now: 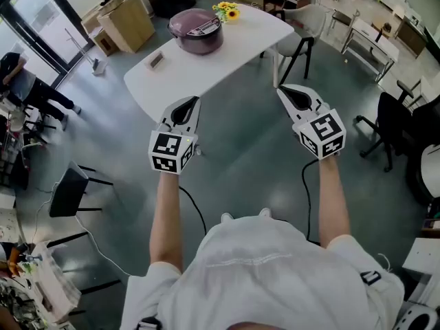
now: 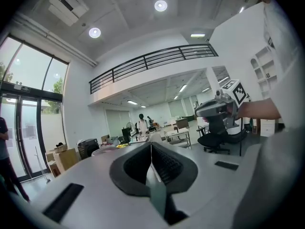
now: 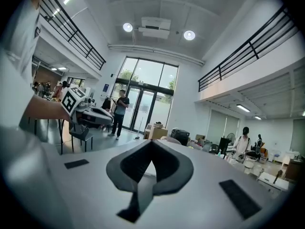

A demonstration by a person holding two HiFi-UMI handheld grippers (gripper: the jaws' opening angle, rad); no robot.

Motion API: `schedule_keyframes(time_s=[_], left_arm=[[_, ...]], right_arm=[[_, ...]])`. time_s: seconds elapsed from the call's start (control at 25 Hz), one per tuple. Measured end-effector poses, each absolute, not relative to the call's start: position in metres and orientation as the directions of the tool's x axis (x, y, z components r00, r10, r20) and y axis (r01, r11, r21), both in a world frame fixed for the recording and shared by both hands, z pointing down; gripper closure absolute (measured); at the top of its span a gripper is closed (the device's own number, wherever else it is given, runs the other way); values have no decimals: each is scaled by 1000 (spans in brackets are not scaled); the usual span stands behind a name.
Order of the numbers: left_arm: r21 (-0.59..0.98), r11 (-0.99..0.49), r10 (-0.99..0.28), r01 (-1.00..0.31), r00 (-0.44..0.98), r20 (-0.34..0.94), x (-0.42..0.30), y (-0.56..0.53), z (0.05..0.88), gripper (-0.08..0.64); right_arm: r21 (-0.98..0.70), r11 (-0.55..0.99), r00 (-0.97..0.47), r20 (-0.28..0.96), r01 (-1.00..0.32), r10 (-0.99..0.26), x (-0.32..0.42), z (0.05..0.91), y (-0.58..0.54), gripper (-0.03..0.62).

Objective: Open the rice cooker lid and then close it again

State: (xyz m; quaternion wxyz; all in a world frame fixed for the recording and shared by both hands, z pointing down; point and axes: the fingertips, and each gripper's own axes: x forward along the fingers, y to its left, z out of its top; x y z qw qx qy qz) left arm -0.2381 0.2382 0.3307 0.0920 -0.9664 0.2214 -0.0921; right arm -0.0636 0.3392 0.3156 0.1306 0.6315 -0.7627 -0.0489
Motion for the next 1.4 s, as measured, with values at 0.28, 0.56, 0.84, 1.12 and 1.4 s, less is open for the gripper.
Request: schedule_keyframes(time_s=[0.28,0.56,0.84,1.12,1.4], left_arm=[[-192,-887,-444,-419,889,109,-224,242,329,432],[-192,-880,-456,-434,886,89,-205,251,332,368],[-210,-878,-464,-430,874,148,-186,268,343,370],[-173,-872,-484,-458,861,157,-172,269,348,370],[-171,-860,-506,-481,848,157,-164,236,356,368]], right_arm=[[206,209,-185,128,-956,-974,-47,316,338,466],[179,221,-203,113,-959,-973,-19,317,345,384],[150,248,-234,104,-957,-967,6,321,354,390],[119,233,-219,114,-965,-969,34,329,353,388],[130,239,-221,138,-962,-965,46,340,328,380]])
